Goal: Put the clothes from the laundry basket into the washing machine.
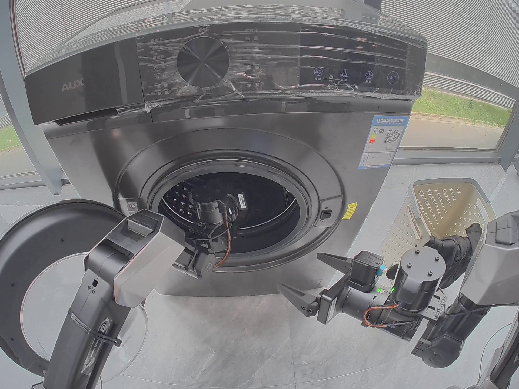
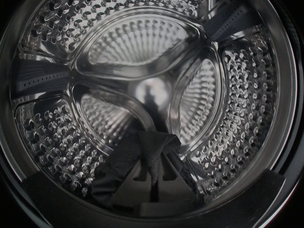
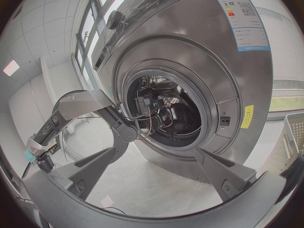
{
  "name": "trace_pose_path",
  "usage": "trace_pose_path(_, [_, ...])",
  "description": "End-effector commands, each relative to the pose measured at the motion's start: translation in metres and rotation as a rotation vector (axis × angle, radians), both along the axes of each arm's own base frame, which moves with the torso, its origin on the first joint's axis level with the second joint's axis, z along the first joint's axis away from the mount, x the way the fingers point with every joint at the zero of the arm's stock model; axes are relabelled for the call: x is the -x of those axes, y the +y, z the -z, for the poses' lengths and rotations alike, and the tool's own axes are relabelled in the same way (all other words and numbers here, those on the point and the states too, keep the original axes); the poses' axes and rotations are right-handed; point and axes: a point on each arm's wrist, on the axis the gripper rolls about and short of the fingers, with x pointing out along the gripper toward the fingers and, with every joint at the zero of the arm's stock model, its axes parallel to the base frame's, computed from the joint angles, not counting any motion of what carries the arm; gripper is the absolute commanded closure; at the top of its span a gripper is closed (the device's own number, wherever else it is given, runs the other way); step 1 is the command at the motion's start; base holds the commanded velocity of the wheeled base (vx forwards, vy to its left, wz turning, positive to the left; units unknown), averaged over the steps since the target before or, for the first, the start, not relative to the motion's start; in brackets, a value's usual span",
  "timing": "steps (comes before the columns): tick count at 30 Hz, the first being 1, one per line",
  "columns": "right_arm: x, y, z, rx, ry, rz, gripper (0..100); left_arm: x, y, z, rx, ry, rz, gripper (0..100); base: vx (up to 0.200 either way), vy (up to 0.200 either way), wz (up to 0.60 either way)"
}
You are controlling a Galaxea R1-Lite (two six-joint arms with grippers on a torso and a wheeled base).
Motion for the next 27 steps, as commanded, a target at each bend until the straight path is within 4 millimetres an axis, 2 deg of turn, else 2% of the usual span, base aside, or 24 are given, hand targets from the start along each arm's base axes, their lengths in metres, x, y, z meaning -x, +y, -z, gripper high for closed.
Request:
trace_pose_path(1, [0.000,0.000,0.001,0.001,0.002,-0.002,0,-0.005,0.005,-0.003,0.013,-0.019,-0.012,100,0.000,0.000,0.00])
trace_pose_path(3, [0.000,0.000,0.000,0.000,0.001,-0.002,0,-0.005,0.005,-0.001,0.011,-0.014,-0.013,100,0.000,0.000,0.00])
trace_pose_path(4, [0.000,0.000,0.000,0.000,0.001,-0.002,0,-0.006,0.005,0.001,0.010,-0.013,-0.013,0,0.000,0.000,0.00])
trace_pose_path(11, [0.000,0.000,-0.001,-0.002,0.000,-0.002,0,-0.003,0.005,0.001,0.033,-0.002,-0.007,0,0.000,0.000,0.00])
trace_pose_path(14, [0.001,-0.001,-0.001,-0.003,-0.001,-0.002,0,0.009,0.001,0.001,0.022,0.039,0.008,0,0.000,0.000,0.00])
trace_pose_path(21, [-0.001,-0.003,-0.002,-0.004,-0.002,0.006,0,0.067,-0.025,-0.023,-0.016,0.115,0.117,0,0.000,0.000,0.00])
trace_pose_path(24, [0.000,-0.004,-0.003,-0.005,-0.003,0.009,0,0.091,-0.032,-0.026,-0.022,0.152,0.156,0,0.000,0.000,0.00])
trace_pose_path(27, [0.009,-0.013,-0.003,0.013,0.009,0.013,0,0.130,-0.037,-0.027,-0.038,0.215,0.211,0,0.000,0.000,0.00])
